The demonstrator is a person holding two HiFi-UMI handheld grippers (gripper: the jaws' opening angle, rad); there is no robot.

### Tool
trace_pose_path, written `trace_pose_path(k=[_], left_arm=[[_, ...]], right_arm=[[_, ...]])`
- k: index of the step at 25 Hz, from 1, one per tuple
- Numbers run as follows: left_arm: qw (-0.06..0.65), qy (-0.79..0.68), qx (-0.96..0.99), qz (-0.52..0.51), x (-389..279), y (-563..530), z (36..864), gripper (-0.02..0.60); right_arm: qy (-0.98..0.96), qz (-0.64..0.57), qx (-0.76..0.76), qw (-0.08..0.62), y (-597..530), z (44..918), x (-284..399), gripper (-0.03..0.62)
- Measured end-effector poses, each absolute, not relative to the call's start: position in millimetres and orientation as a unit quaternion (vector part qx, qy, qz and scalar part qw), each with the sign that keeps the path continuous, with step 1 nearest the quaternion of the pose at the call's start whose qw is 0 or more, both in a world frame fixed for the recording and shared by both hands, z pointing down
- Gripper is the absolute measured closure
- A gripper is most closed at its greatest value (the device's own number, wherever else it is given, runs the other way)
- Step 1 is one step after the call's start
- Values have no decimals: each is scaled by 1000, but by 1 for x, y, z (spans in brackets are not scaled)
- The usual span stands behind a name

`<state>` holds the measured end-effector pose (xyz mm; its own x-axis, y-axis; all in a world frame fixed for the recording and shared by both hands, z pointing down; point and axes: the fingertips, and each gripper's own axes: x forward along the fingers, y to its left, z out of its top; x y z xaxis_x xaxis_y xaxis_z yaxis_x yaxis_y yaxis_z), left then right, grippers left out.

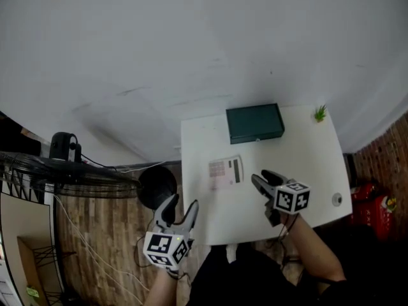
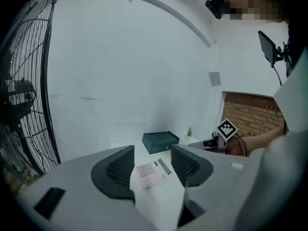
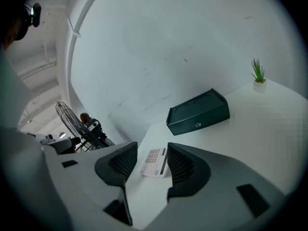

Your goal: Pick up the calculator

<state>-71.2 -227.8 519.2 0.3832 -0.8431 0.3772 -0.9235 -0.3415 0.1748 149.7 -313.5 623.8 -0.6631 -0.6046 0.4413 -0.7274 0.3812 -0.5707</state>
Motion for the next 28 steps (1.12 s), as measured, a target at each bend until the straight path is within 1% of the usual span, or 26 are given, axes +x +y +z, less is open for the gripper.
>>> trace_pose_path(k=[9, 19, 28], left_arm=[[215, -497, 832, 121, -80, -240, 557, 347], [243, -506, 818, 130, -121, -249, 589, 347], [260, -510, 810, 130, -134, -250, 604, 347]], right_arm=[[-793, 433, 420, 93, -336, 664, 127, 391], [-757, 497, 406, 120, -357, 726, 98, 385], [-742, 535, 381, 136, -367, 759, 77, 387]])
